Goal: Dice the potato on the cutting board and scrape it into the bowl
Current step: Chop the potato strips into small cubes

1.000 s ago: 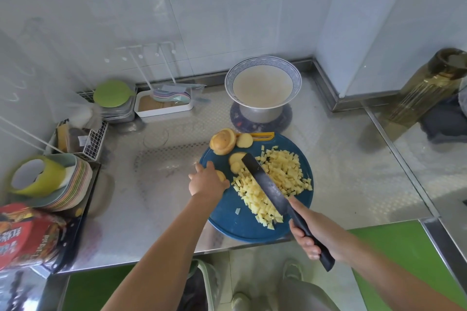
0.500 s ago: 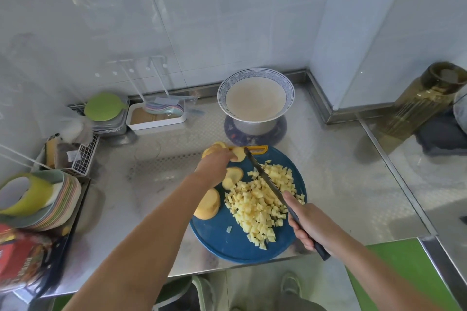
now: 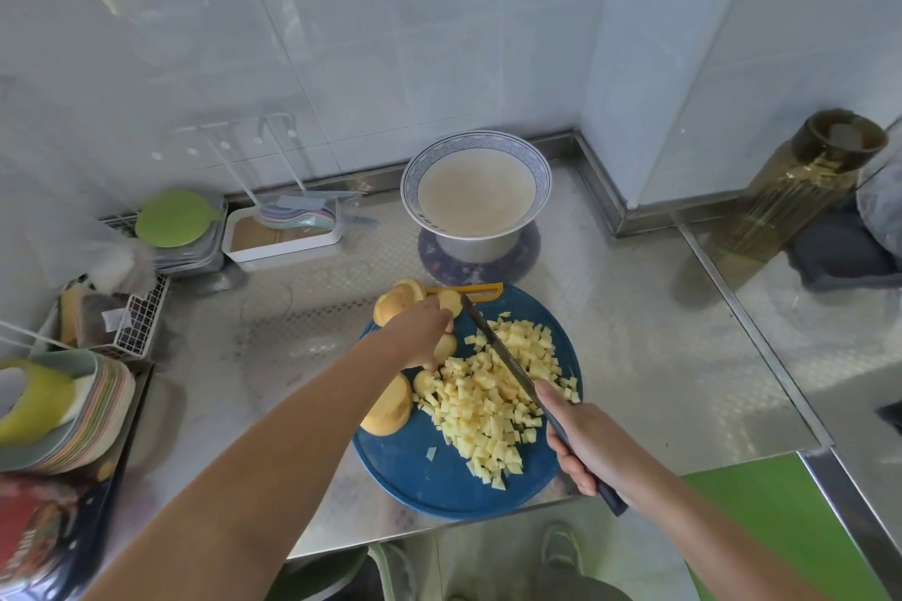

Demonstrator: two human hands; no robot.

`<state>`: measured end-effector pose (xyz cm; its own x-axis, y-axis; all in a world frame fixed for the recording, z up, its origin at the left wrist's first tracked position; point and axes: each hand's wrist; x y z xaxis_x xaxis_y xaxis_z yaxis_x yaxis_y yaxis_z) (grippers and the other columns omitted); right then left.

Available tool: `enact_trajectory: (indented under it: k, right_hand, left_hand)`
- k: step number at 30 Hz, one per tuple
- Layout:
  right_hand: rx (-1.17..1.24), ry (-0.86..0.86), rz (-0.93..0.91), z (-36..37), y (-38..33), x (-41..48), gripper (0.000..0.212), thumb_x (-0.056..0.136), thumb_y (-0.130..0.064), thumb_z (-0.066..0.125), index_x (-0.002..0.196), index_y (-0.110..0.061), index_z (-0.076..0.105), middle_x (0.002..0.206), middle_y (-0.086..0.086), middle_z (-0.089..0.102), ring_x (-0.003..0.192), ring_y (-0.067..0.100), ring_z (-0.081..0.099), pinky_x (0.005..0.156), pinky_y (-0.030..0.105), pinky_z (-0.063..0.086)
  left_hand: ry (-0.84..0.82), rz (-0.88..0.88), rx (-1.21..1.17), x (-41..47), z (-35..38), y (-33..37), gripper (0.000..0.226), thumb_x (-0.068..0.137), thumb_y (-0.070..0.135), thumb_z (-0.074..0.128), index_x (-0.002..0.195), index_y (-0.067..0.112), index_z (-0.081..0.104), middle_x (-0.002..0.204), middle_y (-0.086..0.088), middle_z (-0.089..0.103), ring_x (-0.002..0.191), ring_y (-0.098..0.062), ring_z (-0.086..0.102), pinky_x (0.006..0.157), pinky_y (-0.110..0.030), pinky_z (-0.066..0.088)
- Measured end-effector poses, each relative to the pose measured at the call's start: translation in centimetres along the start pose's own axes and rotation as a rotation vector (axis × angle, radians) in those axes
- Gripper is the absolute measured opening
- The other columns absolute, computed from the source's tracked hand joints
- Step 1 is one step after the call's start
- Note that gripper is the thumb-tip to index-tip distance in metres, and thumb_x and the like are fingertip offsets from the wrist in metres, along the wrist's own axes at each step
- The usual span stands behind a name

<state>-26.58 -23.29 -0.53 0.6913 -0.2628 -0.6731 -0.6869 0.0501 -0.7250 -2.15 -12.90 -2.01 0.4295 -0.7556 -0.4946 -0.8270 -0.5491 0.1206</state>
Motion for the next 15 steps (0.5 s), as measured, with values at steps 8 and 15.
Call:
enact_trajectory:
  k: [8,15]
  right_hand:
    - [0.033,0.004,0.016,0.6,-0.1,0.0,0.070,0.088,-0.074,0.039,0.051,-0.015,0.041,0.044,0.005,0.039,0.032,0.016,0.034,0.043,0.027,0.032]
    - [0.035,0.005,0.007,1.2,-0.3,-0.1,0.068,0.087,-0.073,0.038,0.052,-0.015,0.042,0.044,0.005,0.040,0.034,0.016,0.034,0.040,0.025,0.033]
  left_hand:
    - [0.042,0.014,-0.036,-0.8,0.2,-0.3,0.061,0.074,0.015,0.076,0.127,0.015,0.046,0.118,-0.007,0.054,0.101,-0.023,0.056,0.079,-0.034,0.048]
    - [0.042,0.014,0.109,-0.9,0.0,0.2,0.054,0.080,0.033,0.070,0.126,0.010,0.052,0.110,-0.009,0.059,0.098,-0.023,0.056,0.071,-0.030,0.043]
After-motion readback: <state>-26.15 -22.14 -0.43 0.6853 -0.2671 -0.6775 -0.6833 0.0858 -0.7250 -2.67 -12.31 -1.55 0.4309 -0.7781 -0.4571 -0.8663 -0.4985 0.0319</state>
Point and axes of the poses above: each hand's wrist, its own x-axis towards the middle knuckle, its own z-axis out of the palm, y = z × x
